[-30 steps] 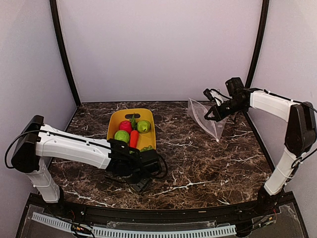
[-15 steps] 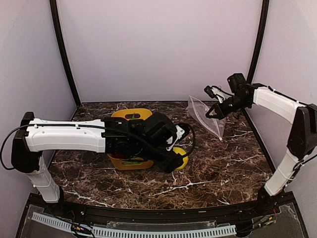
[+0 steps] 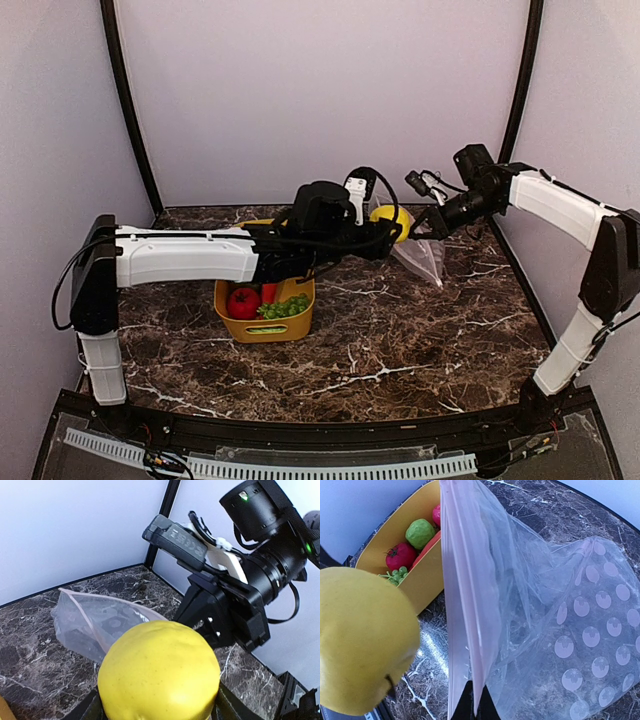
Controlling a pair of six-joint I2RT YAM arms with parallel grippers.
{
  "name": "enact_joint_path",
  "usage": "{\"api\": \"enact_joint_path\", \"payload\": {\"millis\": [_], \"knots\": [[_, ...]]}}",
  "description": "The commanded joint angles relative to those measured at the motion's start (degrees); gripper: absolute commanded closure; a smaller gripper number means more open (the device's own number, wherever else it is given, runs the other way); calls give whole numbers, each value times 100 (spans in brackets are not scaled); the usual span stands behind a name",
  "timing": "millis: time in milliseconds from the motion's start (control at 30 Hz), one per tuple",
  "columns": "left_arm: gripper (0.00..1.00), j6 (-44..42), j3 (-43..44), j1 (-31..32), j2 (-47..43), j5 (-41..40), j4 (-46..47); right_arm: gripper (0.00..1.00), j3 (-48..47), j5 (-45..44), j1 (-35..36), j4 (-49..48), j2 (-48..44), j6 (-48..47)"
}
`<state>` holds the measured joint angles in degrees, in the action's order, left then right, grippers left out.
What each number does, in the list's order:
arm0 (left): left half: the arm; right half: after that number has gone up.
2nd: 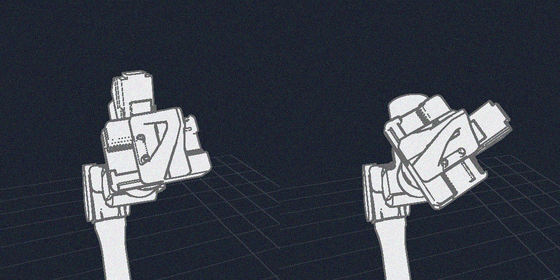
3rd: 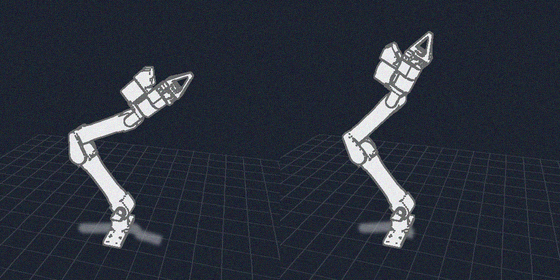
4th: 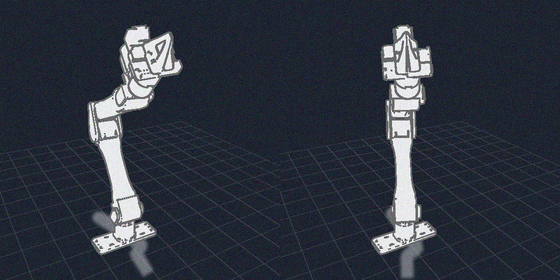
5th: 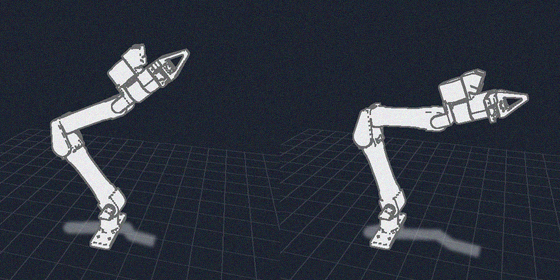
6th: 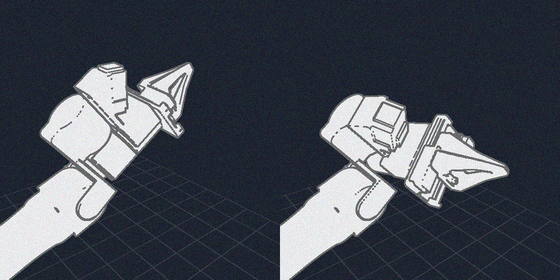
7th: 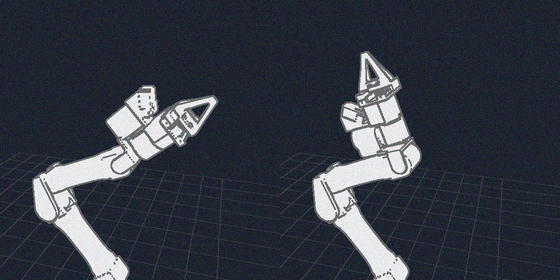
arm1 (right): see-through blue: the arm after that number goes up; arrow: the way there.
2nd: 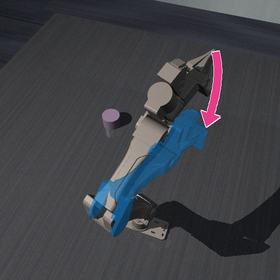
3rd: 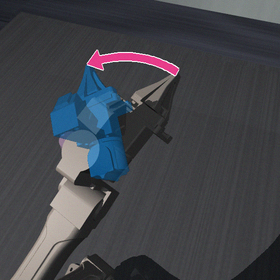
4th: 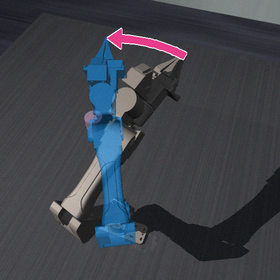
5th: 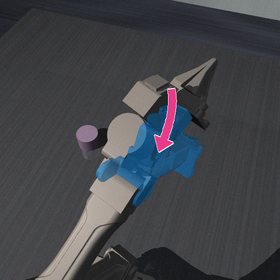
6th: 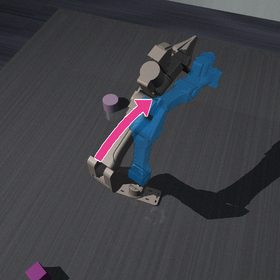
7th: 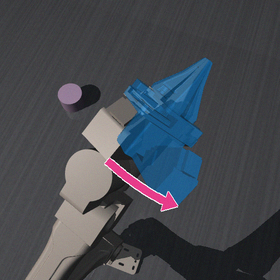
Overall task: Place the food in the zip-top bag and seal the zipper
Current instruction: Place the fake fruit in the zipper food storage bag.
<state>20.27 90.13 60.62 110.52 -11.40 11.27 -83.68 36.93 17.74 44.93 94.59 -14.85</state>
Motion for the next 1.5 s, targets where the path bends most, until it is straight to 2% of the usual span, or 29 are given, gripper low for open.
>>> {"api": "enact_joint_path", "payload": {"millis": [0,233,800,1100,1233,1300,1367,1400,1467], "knots": [[50,400,506,-85,371,85,783,100,-183,398,28,109,-23,178],[56,856,927,-281,942,-27,356,100,-260,415,28,171,-131,210],[62,1088,435,-339,1011,28,674,100,-496,397,-29,-2,-263,552],[65,894,1185,-340,1347,276,259,100,-662,1950,40,285,-37,377],[66,769,1303,-356,1400,292,361,100,-704,2234,50,295,-78,404],[59,723,1306,-372,1429,424,588,100,-698,2283,46,297,-81,396],[42,682,1310,-383,1451,600,680,100,-681,2318,44,297,-98,404],[30,681,1338,-379,1448,625,670,100,-677,2308,41,293,-105,398],[18,676,1384,-379,1417,606,519,100,-663,2212,30,271,-122,404]]}}
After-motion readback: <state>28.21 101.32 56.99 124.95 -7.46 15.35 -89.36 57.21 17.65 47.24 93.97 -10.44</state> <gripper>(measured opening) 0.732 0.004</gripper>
